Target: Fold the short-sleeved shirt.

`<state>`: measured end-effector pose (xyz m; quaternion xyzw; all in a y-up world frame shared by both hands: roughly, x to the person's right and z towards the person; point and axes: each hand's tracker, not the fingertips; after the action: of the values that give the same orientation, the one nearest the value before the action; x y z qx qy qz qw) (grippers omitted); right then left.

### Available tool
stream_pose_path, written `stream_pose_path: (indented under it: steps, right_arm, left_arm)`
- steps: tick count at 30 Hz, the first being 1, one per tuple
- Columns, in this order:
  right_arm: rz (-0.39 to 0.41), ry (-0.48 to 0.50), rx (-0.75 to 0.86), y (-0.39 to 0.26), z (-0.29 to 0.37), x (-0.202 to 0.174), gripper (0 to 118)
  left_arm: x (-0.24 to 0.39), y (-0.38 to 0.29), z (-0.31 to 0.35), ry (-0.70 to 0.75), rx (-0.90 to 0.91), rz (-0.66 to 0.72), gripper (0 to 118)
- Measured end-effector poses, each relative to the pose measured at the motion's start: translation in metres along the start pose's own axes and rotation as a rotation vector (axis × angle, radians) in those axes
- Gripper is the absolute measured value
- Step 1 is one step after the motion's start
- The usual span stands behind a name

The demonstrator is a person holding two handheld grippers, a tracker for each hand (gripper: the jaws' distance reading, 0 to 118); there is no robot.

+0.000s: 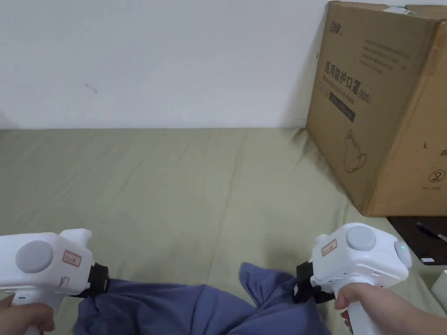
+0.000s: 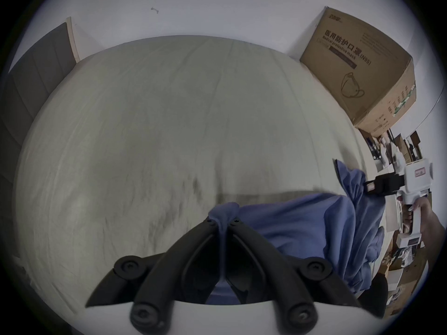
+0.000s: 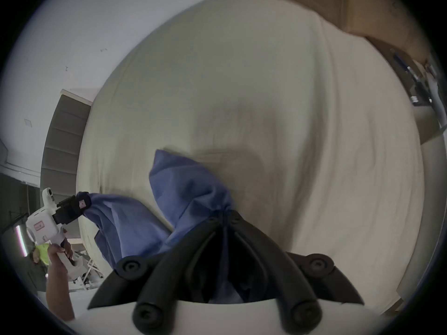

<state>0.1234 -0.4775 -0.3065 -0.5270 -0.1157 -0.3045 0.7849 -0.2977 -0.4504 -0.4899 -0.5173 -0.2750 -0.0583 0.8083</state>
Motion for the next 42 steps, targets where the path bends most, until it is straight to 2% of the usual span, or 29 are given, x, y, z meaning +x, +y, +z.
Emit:
stream_pose_path:
  steps: [4, 7, 10, 14, 17, 20, 23, 28, 32, 42]
  right_arm:
    - [0.072, 0.082, 0.08, -0.006, 0.049, 0.004, 1]
    - [0.074, 0.138, 0.211, -0.024, 0.114, 0.012, 1]
    - [0.067, 0.181, 0.303, -0.045, 0.182, 0.02, 1]
    - [0.104, 0.191, 0.438, -0.073, 0.266, 0.012, 1]
    - [0.147, 0.231, 0.519, -0.082, 0.316, 0.003, 1]
    - [0.191, 0.177, 0.607, -0.083, 0.362, -0.008, 1]
    - [0.186, 0.166, 0.647, -0.072, 0.401, -0.019, 1]
    - [0.189, 0.15, 0.737, -0.034, 0.445, -0.042, 1]
    - [0.205, 0.123, 0.796, 0.003, 0.463, -0.068, 1]
    - [0.243, 0.046, 0.924, 0.127, 0.465, -0.145, 1]
  left_arm:
    - [-0.007, 0.0, 0.023, -0.003, 0.018, 0.038, 1]
    - [-0.01, -0.001, 0.061, 0.023, 0.097, 0.048, 1]
    - [-0.009, -0.007, 0.118, -0.03, 0.177, 0.035, 1]
    - [-0.003, -0.015, 0.195, -0.046, 0.282, 0.01, 1]
    - [0.006, -0.016, 0.25, -0.111, 0.377, 0.011, 1]
    - [0.018, -0.015, 0.303, -0.09, 0.473, 0.008, 1]
    - [0.024, -0.005, 0.346, -0.075, 0.529, 0.031, 1]
    - [0.032, 0.021, 0.394, -0.03, 0.631, -0.022, 1]
    - [0.032, 0.048, 0.409, -0.001, 0.697, -0.001, 1]
    - [0.019, 0.169, 0.389, 0.104, 0.786, 0.066, 1]
